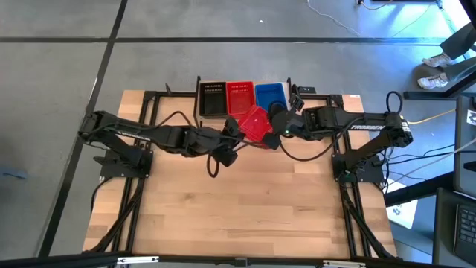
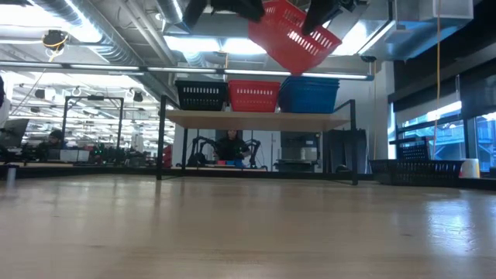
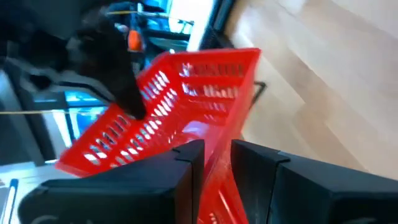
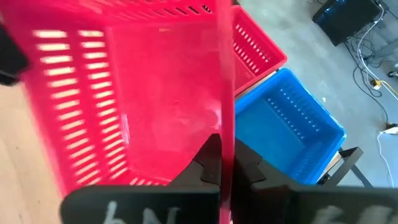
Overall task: Stack baskets on shelf by color
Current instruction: Stack the red bin on the red bin on the shelf
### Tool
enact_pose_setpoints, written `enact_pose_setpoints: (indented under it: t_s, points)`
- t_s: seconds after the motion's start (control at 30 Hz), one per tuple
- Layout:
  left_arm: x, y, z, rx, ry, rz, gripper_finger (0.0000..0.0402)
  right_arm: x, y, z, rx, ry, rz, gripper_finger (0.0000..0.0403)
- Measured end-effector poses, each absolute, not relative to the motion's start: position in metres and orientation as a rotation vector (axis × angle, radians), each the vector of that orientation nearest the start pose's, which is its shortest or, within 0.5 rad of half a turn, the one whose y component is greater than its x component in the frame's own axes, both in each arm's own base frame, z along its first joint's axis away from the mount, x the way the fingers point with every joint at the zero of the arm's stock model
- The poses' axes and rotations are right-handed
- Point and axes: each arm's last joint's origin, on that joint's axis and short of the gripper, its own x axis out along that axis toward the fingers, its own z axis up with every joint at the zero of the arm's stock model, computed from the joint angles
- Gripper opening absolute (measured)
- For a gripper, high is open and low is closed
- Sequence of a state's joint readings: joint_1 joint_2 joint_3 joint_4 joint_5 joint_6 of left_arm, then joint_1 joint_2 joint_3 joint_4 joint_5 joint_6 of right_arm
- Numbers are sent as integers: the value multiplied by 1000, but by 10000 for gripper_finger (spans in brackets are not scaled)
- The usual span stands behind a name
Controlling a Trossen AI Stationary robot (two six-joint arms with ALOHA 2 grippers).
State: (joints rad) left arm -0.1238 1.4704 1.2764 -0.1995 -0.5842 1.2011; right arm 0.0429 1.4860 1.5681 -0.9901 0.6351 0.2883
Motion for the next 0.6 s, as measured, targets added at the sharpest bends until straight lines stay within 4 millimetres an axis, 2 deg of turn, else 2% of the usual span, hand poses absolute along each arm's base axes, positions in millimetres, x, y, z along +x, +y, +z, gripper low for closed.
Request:
enact_pose_setpoints:
  t_s: [0.37,0.6]
  points:
    - [337,-24,334,1340,646,188,69,293,-4,374,-26,779,-671,0]
    - [338,-16,335,1335,661,207,69,293,-5,374,-29,779,-671,0]
